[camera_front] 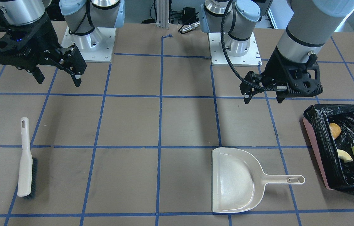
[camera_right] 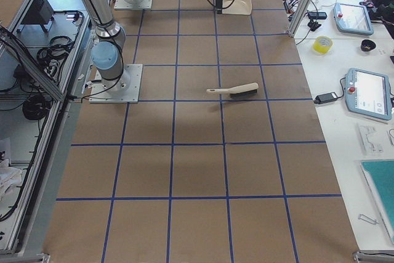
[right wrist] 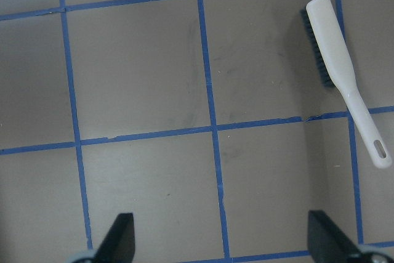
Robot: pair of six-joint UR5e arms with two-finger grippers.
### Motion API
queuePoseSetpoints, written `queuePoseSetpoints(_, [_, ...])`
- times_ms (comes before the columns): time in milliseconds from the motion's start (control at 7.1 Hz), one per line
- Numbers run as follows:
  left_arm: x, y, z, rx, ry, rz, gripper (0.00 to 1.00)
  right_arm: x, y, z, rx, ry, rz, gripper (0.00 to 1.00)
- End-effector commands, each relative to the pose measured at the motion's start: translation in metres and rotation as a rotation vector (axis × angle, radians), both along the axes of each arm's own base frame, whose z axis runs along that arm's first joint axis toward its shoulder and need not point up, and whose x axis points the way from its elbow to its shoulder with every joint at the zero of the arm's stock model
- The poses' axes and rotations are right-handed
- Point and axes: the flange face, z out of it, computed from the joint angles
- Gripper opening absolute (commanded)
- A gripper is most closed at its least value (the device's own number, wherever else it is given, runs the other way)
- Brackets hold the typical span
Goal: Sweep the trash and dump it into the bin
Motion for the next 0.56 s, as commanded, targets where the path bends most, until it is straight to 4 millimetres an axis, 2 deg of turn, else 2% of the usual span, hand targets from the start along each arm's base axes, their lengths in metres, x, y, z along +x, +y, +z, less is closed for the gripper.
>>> queuePoseSetpoints(0, [0.0013,0.0094,0.0028,0.036,-0.020,-0.035,1.00,0.0000,0.0000,-0.0001,0.000,0.000,0.000,1.00])
queuePoseSetpoints(141, [0.0009,0.0105,-0.0020,0.048,-0.016,-0.035,1.00,0.0000,0.0000,-0.0001,0.000,0.000,0.000,1.00])
queuePoseSetpoints(423, [-0.0003,0.0115,0.0025,0.044,-0.004,-0.032,1.00,0.0000,0.0000,-0.0001,0.000,0.000,0.000,1.00])
